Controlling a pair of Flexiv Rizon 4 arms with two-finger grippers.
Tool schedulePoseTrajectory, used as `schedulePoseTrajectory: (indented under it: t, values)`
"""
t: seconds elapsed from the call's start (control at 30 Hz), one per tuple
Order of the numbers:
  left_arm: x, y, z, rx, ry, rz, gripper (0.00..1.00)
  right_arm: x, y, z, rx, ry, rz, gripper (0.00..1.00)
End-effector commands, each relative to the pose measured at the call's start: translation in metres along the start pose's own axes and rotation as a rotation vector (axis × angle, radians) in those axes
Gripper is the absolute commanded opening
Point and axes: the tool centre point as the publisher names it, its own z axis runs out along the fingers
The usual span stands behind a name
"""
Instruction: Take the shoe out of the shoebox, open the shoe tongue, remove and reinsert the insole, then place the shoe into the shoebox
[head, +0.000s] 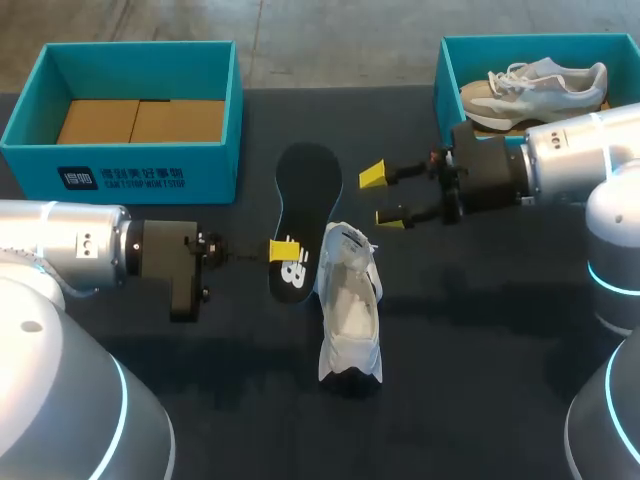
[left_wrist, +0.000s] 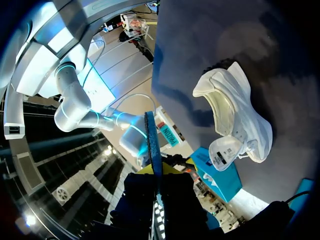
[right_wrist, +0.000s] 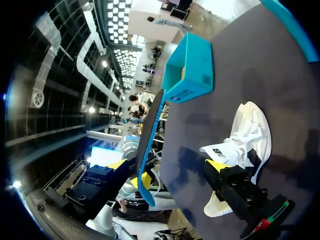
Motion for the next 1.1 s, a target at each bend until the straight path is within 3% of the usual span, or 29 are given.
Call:
schedulePoseTrajectory:
  t: [0.03,0.53,0.6,0.77,0.83,0.97,1.1]
  values:
    - [0.000,-0.001,0.001,-0.003,0.002,0.002,0.00,0.003,0.004,0.016,-0.006,-0.001,-0.001,1.00]
    - [0.000,-0.001,0.001,-0.003,0.002,0.002,0.00,0.021,0.014,0.045,-0.001,0.018,-0.016,1.00]
    - [0.000,-0.001,0.001,-0.003,0.002,0.002,0.00,0.024,0.014,0.047,-0.003,0.023,-0.022,0.86]
    - [0.000,-0.001,0.001,-0.003,0.002,0.002,0.00,0.027,0.012,0.048,-0.004,0.021,-0.003,0.82]
    - [0.000,-0.001,0.001,-0.003,0.002,0.002,0.00,0.028,0.011,0.048,-0.004,0.023,0.010,0.75]
    - [0.000,-0.001,0.001,-0.003,0.002,0.002,0.00,0.029,0.007,0.049,0.006,0.016,0.059,0.76]
    - [0.000,-0.001,0.001,-0.003,0.002,0.002,0.00,0.032,0.002,0.051,0.015,0.019,0.087,0.64]
